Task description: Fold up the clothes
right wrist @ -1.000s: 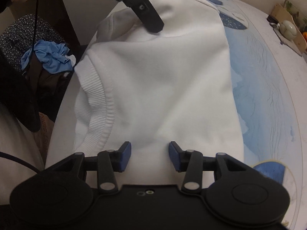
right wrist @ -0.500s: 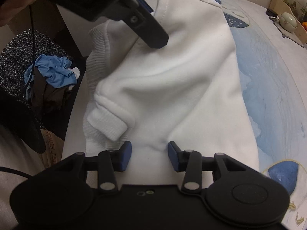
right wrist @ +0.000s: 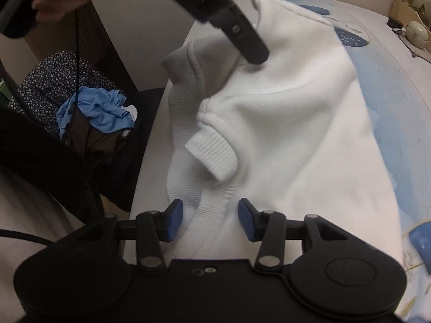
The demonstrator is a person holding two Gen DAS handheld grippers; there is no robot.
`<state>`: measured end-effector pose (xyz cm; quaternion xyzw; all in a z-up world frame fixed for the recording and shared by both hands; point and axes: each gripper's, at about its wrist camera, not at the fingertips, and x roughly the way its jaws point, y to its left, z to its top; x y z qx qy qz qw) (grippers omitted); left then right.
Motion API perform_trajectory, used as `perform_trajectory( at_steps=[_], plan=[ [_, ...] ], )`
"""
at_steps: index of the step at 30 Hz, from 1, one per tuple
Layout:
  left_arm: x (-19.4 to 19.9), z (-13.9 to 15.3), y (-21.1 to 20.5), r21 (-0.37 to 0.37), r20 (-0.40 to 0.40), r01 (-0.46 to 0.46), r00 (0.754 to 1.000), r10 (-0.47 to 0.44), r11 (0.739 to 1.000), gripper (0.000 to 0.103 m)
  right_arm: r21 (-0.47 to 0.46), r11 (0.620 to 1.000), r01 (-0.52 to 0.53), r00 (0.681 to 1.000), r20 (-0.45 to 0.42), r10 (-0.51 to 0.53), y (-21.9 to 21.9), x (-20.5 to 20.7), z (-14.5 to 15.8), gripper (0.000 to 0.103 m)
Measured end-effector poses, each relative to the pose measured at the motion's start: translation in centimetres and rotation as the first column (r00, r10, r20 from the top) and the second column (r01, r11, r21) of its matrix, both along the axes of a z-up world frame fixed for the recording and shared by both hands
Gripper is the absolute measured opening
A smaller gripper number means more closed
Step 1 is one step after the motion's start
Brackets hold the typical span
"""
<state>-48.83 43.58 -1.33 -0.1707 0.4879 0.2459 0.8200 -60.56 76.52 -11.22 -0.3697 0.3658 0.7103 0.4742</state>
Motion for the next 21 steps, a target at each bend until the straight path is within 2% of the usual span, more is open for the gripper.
perform_trajectory(
  at_steps=[5,10,13,16,21],
  plan=[
    [0.7,0.9,-1.7,0.037,0.015,0.073,0.997,-0.073,0.997,0.013,0.0,1.0,0.012,1.0,0.003,-0.012,-0.3,-0.2,0.5,0.103],
    [1.5,1.4,-3.4,0.087,0.012,0.174,0.984,-0.176,0.981,0.012,-0.021,0.996,0.086,0.996,0.025,-0.085,-3.7,2.8,1.9,0.103],
    [1.6,0.5,-3.0,0.077,-0.001,0.163,0.987,-0.163,0.984,0.012,0.012,0.985,0.171,0.985,-0.031,-0.171,-4.3,4.5,2.9,0.103],
    [0.8,-0.7,-1.3,0.018,-0.013,0.117,0.993,-0.117,0.993,0.013,0.062,0.976,0.209,0.974,-0.105,-0.202,-4.0,4.7,4.1,0.103],
    [-1.9,-3.2,2.1,-0.057,-0.055,0.033,0.998,-0.036,0.998,0.013,0.052,0.985,0.164,0.985,-0.057,-0.161,-2.2,2.5,3.5,0.103]
  ],
)
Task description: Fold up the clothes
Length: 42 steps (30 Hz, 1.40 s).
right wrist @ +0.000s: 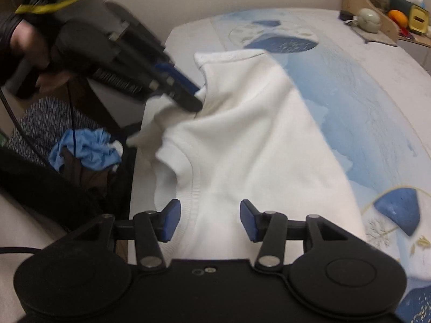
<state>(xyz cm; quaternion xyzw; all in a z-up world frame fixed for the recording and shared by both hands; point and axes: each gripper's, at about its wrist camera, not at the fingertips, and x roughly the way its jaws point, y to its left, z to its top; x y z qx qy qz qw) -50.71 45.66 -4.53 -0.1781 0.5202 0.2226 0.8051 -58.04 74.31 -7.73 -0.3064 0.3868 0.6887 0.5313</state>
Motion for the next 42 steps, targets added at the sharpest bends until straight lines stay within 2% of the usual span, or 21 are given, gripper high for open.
perform_trajectory(
  at_steps=[11,17,21,25,27,28,29,31,37,42],
  plan=[
    [-4.4,-3.9,5.5,-0.13,-0.037,-0.045,0.999,0.04,0.991,0.013,-0.014,0.999,-0.032,0.998,-0.053,0.031,5.9,-2.9,-0.4,0.103],
    [-5.9,-4.5,8.3,-0.249,0.01,-0.044,0.999,0.048,0.968,0.013,-0.095,0.995,-0.014,0.998,-0.056,0.009,9.4,-4.6,-2.5,0.103],
    [-6.5,-3.8,9.3,-0.259,0.024,-0.007,1.0,0.014,0.966,0.013,-0.128,0.991,-0.024,0.999,-0.039,0.019,10.3,-5.1,-3.0,0.103],
    [-7.2,-2.7,10.0,-0.254,0.059,0.04,0.998,-0.026,0.966,0.013,-0.071,0.997,0.024,0.999,-0.031,-0.026,11.4,-4.6,-0.9,0.103],
    [-7.6,-2.6,10.6,-0.243,0.06,0.038,0.998,-0.024,0.969,0.019,-0.091,0.995,0.04,0.998,-0.036,-0.044,12.5,-4.7,-1.2,0.103],
    [-7.8,-2.5,10.9,-0.237,0.061,0.037,0.998,-0.023,0.971,0.029,-0.106,0.993,0.051,0.998,-0.039,-0.055,13.1,-4.8,-1.5,0.103],
    [-8.1,-2.5,11.3,-0.242,0.063,0.024,0.998,-0.008,0.97,0.047,-0.121,0.991,0.059,0.997,-0.039,-0.064,13.7,-5.0,-1.9,0.103],
    [-8.8,-2.6,12.0,-0.253,0.068,-0.003,0.997,0.021,0.967,0.064,-0.134,0.987,0.085,0.996,-0.026,-0.089,14.4,-5.6,-2.4,0.103],
    [-9.2,-3.3,13.4,-0.347,0.088,-0.021,0.995,0.055,0.938,0.064,-0.188,0.969,0.161,0.987,0.028,-0.158,15.8,-7.2,-4.0,0.103],
    [-8.9,-4.3,14.5,-0.421,0.092,-0.074,0.988,0.123,0.904,0.064,-0.219,0.937,0.273,0.961,0.013,-0.276,16.1,-7.6,-4.6,0.103]
  ],
)
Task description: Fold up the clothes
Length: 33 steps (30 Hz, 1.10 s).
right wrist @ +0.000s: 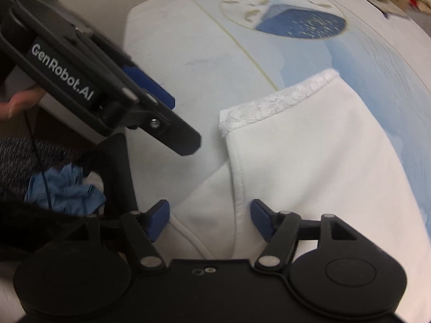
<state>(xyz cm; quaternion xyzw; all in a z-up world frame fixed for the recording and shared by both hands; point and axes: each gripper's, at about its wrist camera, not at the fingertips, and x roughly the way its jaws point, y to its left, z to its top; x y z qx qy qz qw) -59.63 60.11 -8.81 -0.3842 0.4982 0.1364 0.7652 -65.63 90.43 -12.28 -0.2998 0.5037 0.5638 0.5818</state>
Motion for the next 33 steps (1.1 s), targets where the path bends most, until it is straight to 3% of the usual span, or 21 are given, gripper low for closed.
perform_trajectory(
  at_steps=[4,7,9,16,24,25,26,29,33],
  plan=[
    [0.5,-0.3,0.2,-0.003,-0.015,0.014,1.0,-0.014,1.0,0.064,-0.017,0.999,0.038,0.999,0.031,-0.037,0.4,-0.8,-0.4,0.103],
    [0.8,-0.4,-0.1,-0.006,-0.02,0.034,0.999,-0.034,0.999,0.064,-0.026,0.999,-0.02,0.987,0.161,0.023,0.4,-2.7,-0.6,0.103],
    [0.9,-0.4,-0.3,-0.02,-0.017,0.043,0.999,-0.043,0.999,0.064,-0.021,1.0,-0.009,0.982,0.188,0.013,0.1,-2.7,-0.5,0.103],
    [1.6,-1.6,-0.6,-0.158,0.021,-0.024,0.999,0.028,0.987,0.065,0.037,0.993,0.111,0.984,0.136,-0.115,-1.7,-0.3,0.0,0.103],
    [4.8,-3.0,-1.6,-0.225,0.027,-0.044,0.998,0.051,0.973,0.064,0.142,0.98,0.14,0.983,0.102,-0.155,-3.1,0.3,2.4,0.103],
    [5.1,-3.2,-1.7,-0.227,0.029,-0.045,0.998,0.053,0.973,0.061,0.149,0.979,0.141,0.982,0.103,-0.158,-3.3,0.5,2.6,0.103],
    [5.4,-3.2,-1.8,-0.224,0.037,-0.048,0.998,0.058,0.973,0.04,0.154,0.978,0.144,0.982,0.102,-0.16,-3.4,0.6,2.7,0.103],
    [6.3,-3.0,-2.5,-0.176,0.039,-0.036,0.998,0.043,0.984,0.018,0.162,0.976,0.147,0.981,0.1,-0.165,-3.7,0.7,2.9,0.103],
    [6.7,-2.1,-3.5,-0.06,0.037,-0.005,0.999,0.007,0.998,0.011,0.173,0.977,0.123,0.989,0.062,-0.135,-4.3,1.4,3.6,0.103]
  ],
)
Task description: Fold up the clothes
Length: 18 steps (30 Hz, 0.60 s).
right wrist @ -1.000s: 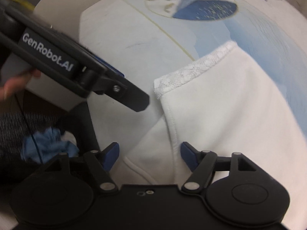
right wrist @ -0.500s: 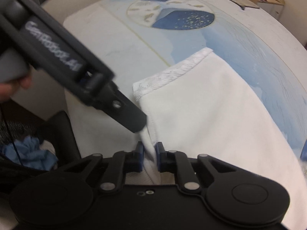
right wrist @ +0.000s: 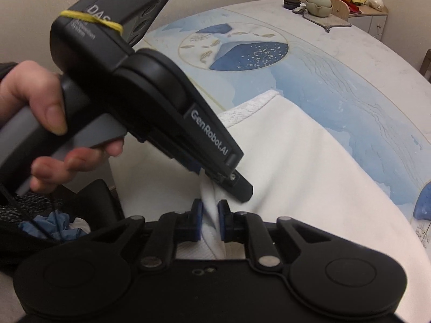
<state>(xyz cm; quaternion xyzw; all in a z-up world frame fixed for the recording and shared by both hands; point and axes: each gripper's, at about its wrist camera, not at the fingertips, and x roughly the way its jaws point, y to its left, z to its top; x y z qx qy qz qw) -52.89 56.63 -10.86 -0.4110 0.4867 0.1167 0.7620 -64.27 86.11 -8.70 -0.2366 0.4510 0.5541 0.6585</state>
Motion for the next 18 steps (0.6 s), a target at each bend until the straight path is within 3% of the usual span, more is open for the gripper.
perform_trajectory(
  at_steps=[2,6,12,15,18],
  plan=[
    [0.1,0.9,-0.8,0.086,0.008,0.046,0.999,-0.047,0.995,0.011,0.008,0.999,-0.044,0.999,-0.014,0.044,-1.0,0.8,1.1,0.103],
    [0.3,3.0,-2.8,0.243,0.018,0.147,0.988,-0.155,0.959,0.011,-0.035,0.992,-0.12,0.986,0.109,0.123,-4.9,3.7,2.5,0.103],
    [1.4,5.5,-5.6,0.373,0.021,0.183,0.978,-0.205,0.91,0.011,-0.185,0.959,-0.213,0.954,0.174,0.246,-7.3,5.7,-0.4,0.103],
    [1.9,6.8,-7.5,0.448,0.012,0.196,0.974,-0.225,0.872,0.011,-0.206,0.94,-0.273,0.937,0.164,0.308,-7.5,5.6,-1.8,0.103],
    [2.6,8.1,-10.3,0.548,-0.003,0.231,0.962,-0.274,0.804,0.011,-0.194,0.931,-0.308,0.925,0.168,0.341,-7.7,5.5,-2.6,0.103]
  ],
)
